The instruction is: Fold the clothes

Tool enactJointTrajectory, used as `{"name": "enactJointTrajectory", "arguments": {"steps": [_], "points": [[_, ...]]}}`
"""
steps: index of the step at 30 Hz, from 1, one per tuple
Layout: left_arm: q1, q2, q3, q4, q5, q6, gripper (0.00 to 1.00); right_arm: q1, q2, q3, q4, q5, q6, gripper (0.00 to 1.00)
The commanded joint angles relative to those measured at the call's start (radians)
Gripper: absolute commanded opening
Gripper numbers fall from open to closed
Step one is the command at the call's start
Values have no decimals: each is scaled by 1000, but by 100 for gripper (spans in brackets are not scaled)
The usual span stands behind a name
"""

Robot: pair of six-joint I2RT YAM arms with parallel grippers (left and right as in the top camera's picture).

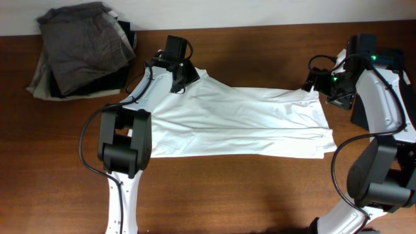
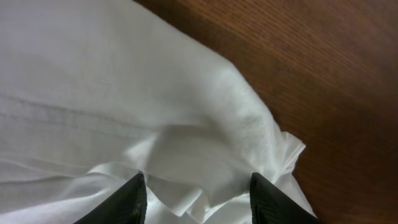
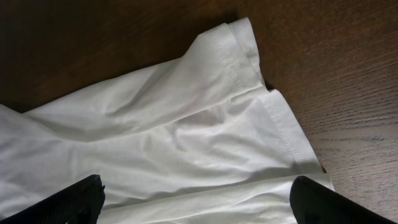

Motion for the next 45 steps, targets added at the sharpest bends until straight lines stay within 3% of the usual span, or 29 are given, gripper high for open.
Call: {"name": "enactJointTrajectory", "arguments": {"steps": [1,8,10,21,23,26,28,45], "points": [[6,26,18,11,-15,-13,46,-2,2,11,-4,9,-3,99],[11,32,18,14,-14,-13,6,-2,2,10,28,9,-3,99],[11,32,18,13,-14,-13,1,-2,5,10,43,5,-25,99],[11,32,18,-13,-15,40,1,-2,125,10,182,-21,-69,100],[12,32,18,-16,-15,40,1,-2,143,10,184,-21,-56,94],[11,32,18,-16,-15,40,1,-2,164,10,187,-21,-31,72],[11,32,18,-16,-15,40,1,-2,179,10,178,-21,10,67],[11,32,18,-29,-15,40,2,-1,202,-33,195,-16,212,71]]}}
